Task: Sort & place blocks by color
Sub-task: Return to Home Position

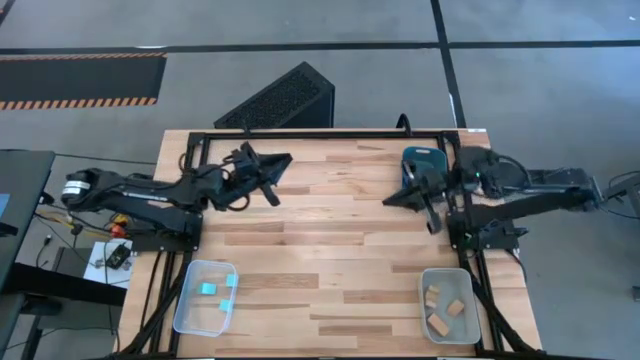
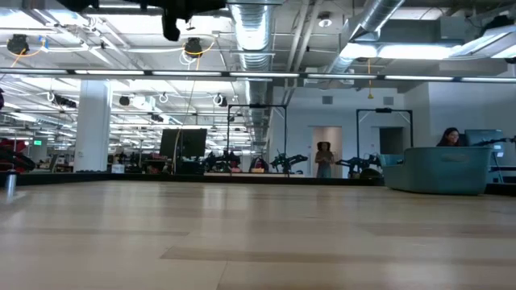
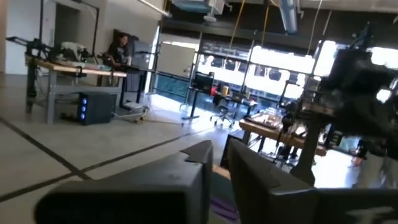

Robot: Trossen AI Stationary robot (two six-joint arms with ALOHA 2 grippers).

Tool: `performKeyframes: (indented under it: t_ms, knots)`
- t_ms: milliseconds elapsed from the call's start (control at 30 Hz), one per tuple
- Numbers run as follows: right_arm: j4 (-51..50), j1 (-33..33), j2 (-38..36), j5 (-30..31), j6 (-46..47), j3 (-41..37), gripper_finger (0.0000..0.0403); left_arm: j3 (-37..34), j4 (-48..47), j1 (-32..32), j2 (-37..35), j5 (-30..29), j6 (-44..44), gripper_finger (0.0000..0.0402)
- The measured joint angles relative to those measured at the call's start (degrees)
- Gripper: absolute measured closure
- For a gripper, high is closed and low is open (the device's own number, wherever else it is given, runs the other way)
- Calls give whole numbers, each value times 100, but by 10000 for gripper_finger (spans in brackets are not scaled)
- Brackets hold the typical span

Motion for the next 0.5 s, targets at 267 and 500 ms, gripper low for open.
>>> performKeyframes:
  t_ms: [267,500]
  knots:
    - [1144,-1102,-277,-1630,593,-927,400,0,185,-2,206,474,43,397]
    - [1041,-1403,-1337,-1334,654,-1495,400,0,36,-67,-223,1256,270,401]
